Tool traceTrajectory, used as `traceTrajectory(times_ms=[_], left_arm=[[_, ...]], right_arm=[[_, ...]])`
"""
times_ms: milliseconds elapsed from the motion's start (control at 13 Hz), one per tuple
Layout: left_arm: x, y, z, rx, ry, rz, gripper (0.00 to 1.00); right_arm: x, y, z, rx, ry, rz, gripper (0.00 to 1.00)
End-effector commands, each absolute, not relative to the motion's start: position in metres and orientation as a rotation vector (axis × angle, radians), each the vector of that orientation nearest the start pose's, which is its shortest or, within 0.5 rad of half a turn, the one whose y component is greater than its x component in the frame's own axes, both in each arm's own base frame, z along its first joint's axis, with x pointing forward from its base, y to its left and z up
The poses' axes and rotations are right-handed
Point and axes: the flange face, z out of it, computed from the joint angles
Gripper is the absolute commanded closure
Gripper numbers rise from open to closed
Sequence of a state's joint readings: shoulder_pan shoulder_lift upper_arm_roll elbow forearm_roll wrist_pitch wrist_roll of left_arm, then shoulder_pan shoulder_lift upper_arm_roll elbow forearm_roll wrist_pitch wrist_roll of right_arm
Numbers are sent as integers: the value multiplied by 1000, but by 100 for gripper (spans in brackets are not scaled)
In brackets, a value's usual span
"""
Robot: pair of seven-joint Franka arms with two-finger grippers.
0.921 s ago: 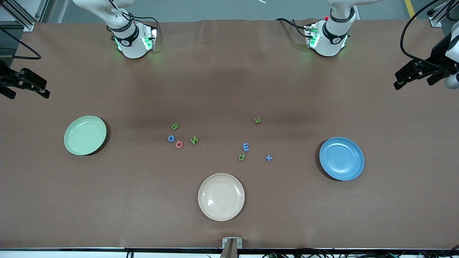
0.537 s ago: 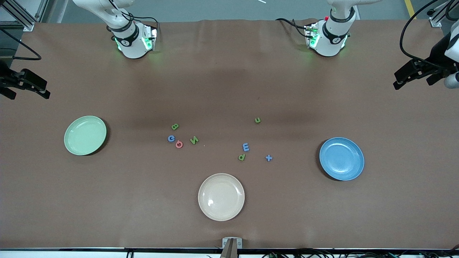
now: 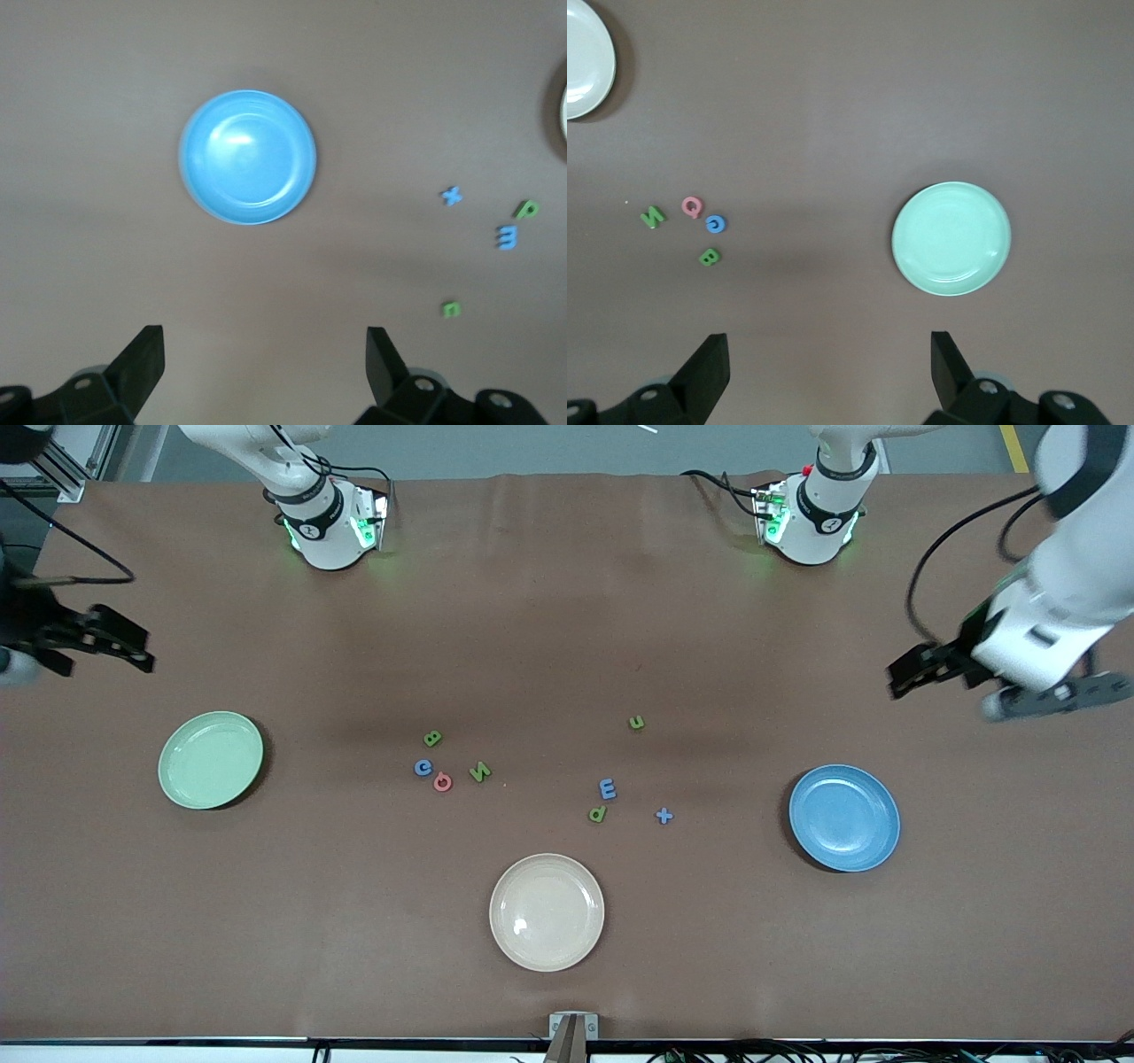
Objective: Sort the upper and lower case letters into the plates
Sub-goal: 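Move both grippers from rest toward the scattered foam letters, then grasp the blue x with the left gripper while the right gripper grasps the blue C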
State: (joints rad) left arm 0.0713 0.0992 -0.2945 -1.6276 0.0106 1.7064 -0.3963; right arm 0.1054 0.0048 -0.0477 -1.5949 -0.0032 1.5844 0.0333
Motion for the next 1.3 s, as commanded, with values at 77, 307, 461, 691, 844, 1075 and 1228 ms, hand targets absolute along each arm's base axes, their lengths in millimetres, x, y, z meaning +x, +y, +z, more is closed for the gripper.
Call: traceTrajectory(times_ms=[77, 307, 461, 691, 844, 1075, 1228], left_arm=[[619, -179, 466, -3131, -390, -6, 0], [648, -230, 381, -3132, -569, -78, 0], [654, -272, 332, -3125, -670, -72, 0], [663, -300, 280, -3085, -934, -52, 1], [659, -319, 252, -3084, -987, -66, 7], [647, -333, 221, -3042, -1004, -32, 14], [638, -344, 203, -3032, -982, -8, 22]], right_arm=[[550, 123, 516, -3145, 48, 68, 0], [556, 174, 420, -3151, -51, 75, 0], [563, 199, 376, -3128, -64, 98, 0], [564, 237, 324, -3127, -141, 76, 0], [566, 250, 294, -3129, -137, 55, 0], [564, 262, 258, -3133, -172, 44, 0], [561, 266, 240, -3144, -194, 58, 0]])
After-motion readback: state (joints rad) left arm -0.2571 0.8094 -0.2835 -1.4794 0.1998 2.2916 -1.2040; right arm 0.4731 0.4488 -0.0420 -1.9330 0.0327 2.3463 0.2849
